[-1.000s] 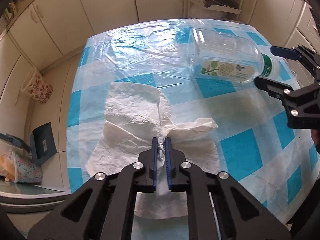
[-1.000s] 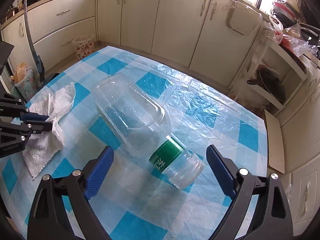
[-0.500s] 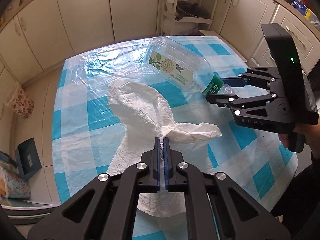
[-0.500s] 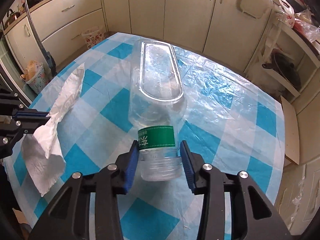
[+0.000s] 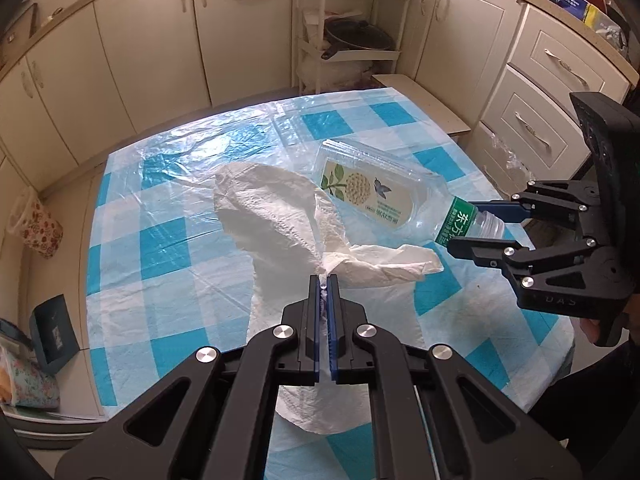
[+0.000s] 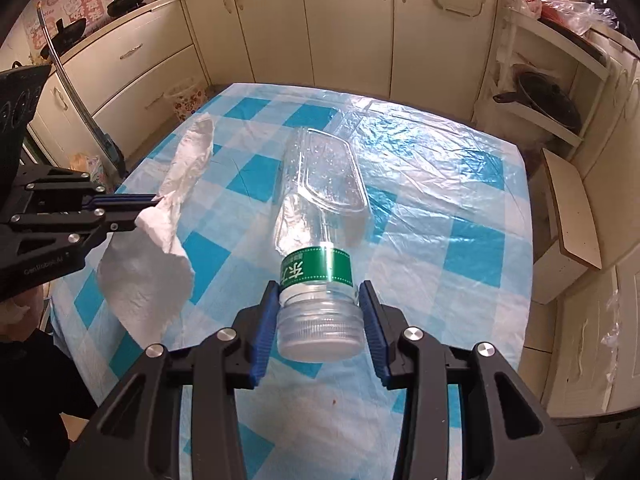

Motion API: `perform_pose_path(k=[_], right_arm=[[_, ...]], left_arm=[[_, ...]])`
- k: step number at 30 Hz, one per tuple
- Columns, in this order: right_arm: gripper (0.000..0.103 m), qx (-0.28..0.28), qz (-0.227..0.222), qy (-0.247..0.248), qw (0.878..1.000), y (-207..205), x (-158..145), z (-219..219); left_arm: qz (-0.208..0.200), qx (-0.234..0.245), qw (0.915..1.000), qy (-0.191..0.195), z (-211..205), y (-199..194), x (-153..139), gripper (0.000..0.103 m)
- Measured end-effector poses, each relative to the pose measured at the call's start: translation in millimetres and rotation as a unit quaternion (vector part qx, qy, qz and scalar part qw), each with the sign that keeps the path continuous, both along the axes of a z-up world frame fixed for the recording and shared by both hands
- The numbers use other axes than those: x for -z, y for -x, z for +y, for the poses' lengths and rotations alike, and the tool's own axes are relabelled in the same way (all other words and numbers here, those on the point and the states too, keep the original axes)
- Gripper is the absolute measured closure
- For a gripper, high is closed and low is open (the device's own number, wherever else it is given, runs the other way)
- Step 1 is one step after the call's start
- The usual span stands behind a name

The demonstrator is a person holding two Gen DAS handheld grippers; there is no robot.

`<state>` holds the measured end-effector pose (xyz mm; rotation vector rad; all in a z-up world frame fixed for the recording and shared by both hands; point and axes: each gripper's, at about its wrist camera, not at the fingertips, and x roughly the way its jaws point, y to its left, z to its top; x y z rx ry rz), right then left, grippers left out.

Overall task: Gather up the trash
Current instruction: 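Carry paper sheet and bottle to the yellow bin and open both grippers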

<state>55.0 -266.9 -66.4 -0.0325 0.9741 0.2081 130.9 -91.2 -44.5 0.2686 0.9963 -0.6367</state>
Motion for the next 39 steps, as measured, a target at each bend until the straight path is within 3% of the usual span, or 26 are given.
perform_pose_path(k=[11, 18, 30, 39], right_arm=[[0.063, 0.037, -0.031, -0.018, 0.999, 68.7, -25.1, -25.0], [0.063, 0.054, -0.077, -0.042, 0.995, 101.9, -56.9, -38.1], [0.063, 0.06, -0.132, -0.088, 0.986, 111.1, -89.0, -45.8], [0.063, 0.061, -0.117, -0.076, 0.988, 110.4, -80.6, -45.8]], left_arm=[[-0.007, 0.028, 0.9991, 0.03, -25.9, 33.4, -19.1, 0.1], [-0.004, 0.037, 0.9984, 0.043, -41.8, 38.5, -25.4, 0.1], [0.008, 0.035, 0.9979, 0.053, -48.0, 34.0, -23.2, 0.1], [0.002, 0.04, 0.9975, 0.058, -49.5, 36.0, -30.2, 0.1]])
